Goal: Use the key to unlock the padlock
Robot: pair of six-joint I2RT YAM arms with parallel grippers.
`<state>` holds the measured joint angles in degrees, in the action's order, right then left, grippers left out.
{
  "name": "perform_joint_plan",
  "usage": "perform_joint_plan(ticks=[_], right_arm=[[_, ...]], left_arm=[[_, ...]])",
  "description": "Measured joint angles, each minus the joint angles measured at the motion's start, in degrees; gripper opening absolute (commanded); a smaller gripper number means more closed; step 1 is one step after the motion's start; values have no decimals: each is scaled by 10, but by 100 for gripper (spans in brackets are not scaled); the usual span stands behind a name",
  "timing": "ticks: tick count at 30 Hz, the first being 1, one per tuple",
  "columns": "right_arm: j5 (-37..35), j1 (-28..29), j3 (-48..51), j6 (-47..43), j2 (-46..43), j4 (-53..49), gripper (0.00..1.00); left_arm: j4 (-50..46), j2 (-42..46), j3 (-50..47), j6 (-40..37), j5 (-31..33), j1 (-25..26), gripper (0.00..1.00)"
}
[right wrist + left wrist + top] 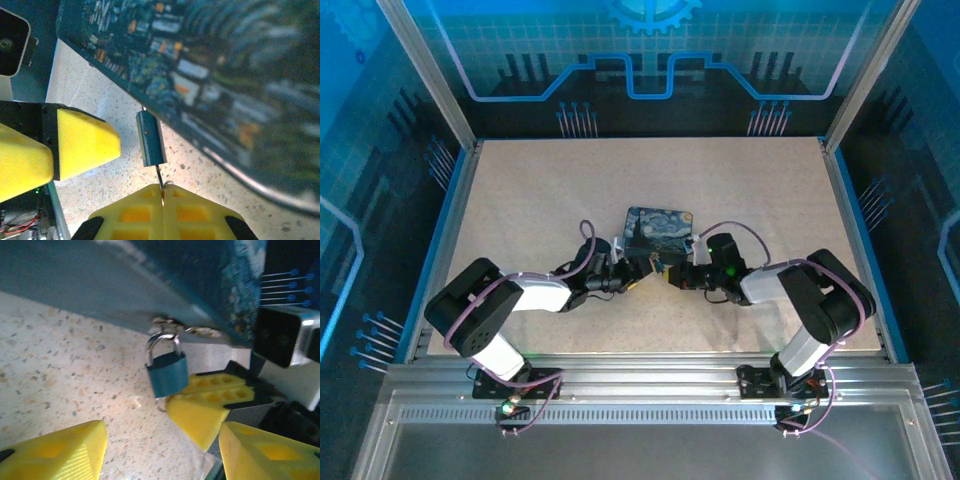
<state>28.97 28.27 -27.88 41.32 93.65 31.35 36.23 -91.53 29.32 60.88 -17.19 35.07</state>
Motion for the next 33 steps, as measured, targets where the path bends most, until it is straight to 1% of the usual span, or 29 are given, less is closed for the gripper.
perform_joint_plan(ticks=[5,8,12,22,27,33], right_arm=[[0,7,0,36,-9,-18,0],[0,7,-1,55,-18,-28,0],[1,7,-8,73,-23,-40,0],[2,10,-11,99,-31,-50,0],[2,11,-12,118,-31,-50,0],[-3,14,-15,143,-33,-49,0]], left_arm=[[92,-42,-6,47,4,0,62],[132,-73,-10,72,5,0,62],[162,-98,-19,96,10,0,62],[173,-101,-19,108,15,3,57],[173,-111,-18,113,17,4,51],[186,-121,-17,117,23,5,47]])
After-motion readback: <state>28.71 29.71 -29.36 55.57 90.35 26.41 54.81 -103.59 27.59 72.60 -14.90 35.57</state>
